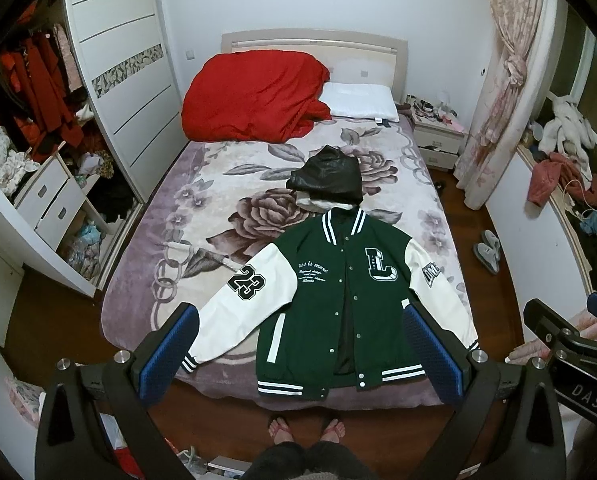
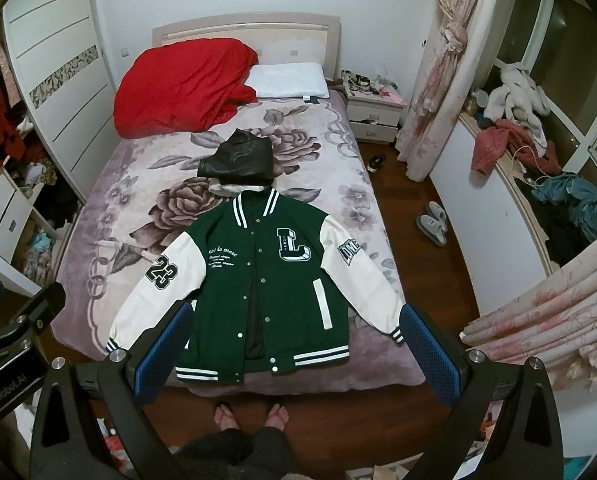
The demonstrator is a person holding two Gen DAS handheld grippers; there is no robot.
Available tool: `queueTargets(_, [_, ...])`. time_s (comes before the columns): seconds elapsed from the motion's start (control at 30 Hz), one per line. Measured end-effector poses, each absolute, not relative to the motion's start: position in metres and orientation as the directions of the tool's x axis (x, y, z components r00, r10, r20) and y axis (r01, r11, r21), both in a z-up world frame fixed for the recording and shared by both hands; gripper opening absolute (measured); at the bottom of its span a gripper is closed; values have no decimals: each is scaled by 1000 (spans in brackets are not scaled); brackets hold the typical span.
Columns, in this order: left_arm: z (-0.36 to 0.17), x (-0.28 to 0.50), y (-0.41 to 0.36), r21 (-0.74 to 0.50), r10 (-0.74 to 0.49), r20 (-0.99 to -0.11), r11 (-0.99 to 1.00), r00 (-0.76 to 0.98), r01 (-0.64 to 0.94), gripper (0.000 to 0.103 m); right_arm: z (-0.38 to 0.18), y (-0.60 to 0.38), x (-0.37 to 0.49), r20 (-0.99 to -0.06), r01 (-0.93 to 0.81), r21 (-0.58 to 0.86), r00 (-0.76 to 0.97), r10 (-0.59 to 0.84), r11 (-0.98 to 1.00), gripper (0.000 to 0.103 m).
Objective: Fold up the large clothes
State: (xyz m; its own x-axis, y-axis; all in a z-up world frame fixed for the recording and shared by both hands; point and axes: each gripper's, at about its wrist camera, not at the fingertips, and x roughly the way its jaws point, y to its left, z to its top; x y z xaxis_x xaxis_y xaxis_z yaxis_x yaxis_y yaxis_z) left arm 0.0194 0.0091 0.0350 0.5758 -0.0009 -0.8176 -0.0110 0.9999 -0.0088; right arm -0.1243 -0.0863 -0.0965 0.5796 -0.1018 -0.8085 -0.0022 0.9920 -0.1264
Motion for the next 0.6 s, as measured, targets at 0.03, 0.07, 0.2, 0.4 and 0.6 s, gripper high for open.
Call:
queueTargets(0.03, [34, 18, 9, -9, -1, -817, 1000, 577, -11, 103, -94, -85, -122, -808, -1, -126, 580, -102, 992, 103])
queueTargets(0.07, [35, 19, 9, -9, -1, -817, 1000, 577, -10, 103, -96, -86, -124, -809, -3, -126, 580, -101, 992, 103])
queueTargets(0.2, [34, 18, 9, -10, -2, -815, 1000, 579, -10, 103, -97, -87, -125, -808, -4, -125, 580, -99, 992, 103])
queueTargets(0.4, [34, 17, 9, -10, -1, -814, 1000, 581, -11, 103, -97, -87, -126, -805, -2, -124, 585, -99, 992, 103])
queueTargets(0.6, [34, 17, 8, -9, 0, -813, 1000, 583, -13, 103, -91, -84, -120, -802, -3, -119, 590, -95, 993, 103])
